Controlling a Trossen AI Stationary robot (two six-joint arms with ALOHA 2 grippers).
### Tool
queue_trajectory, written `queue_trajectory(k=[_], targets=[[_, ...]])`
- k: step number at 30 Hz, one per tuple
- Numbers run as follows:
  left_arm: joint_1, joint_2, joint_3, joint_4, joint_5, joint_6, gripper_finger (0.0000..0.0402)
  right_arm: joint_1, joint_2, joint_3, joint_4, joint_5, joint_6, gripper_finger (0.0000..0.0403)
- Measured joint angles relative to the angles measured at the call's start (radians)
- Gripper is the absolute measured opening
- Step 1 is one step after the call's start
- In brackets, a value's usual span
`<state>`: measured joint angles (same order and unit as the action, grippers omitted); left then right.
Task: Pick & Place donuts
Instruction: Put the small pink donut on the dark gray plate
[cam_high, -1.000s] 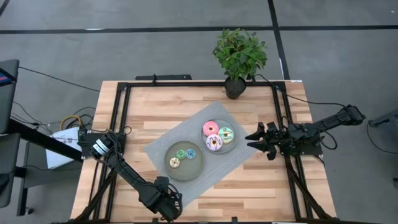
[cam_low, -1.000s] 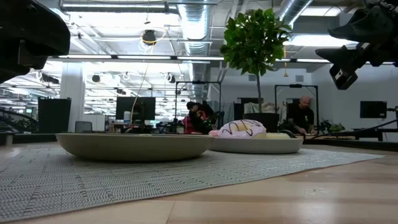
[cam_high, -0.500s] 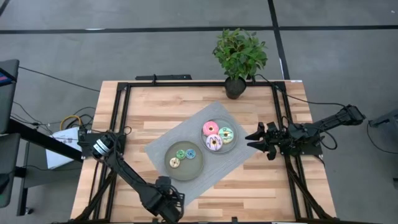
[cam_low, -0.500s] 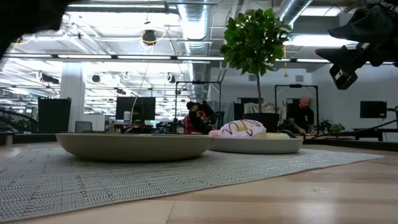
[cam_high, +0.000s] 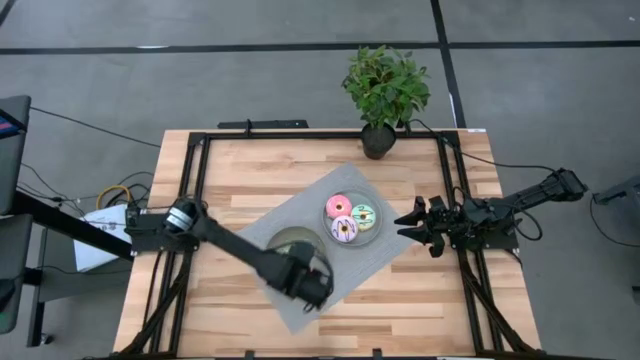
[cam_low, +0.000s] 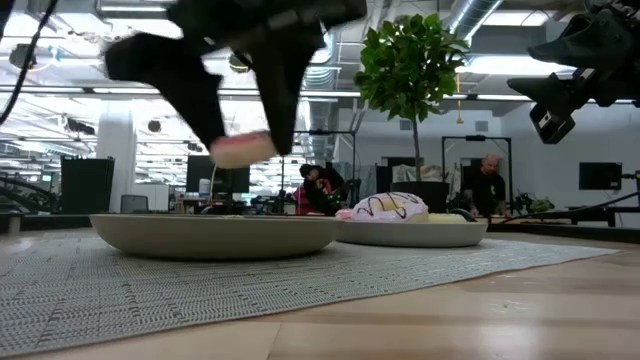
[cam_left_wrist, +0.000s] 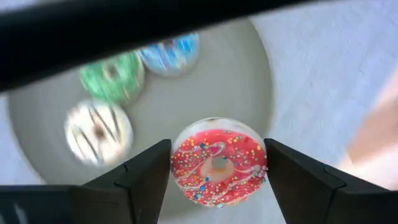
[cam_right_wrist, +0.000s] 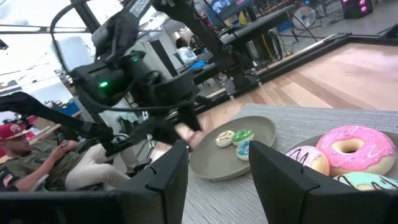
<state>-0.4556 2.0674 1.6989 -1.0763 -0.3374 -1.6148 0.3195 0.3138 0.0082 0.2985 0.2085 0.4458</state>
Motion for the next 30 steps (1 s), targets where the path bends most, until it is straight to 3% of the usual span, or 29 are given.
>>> queue_trajectory(k=[7, 19, 30], targets=[[0.091, 0.004, 0.000, -0.002, 0.042, 0.153, 0.0245, 0.000, 0.000, 0.000, 0.000, 0.000, 0.000, 0.0162], [0.073, 0.012, -0.069, 0.056, 0.104, 0.123, 0.0245, 0.000, 0.000, 0.000, 0.000, -0.001, 0.000, 0.0162], [0.070, 0.013, -0.069, 0.035, 0.097, 0.111, 0.0245, 0.000, 0.000, 0.000, 0.000, 0.000, 0.000, 0.0162]])
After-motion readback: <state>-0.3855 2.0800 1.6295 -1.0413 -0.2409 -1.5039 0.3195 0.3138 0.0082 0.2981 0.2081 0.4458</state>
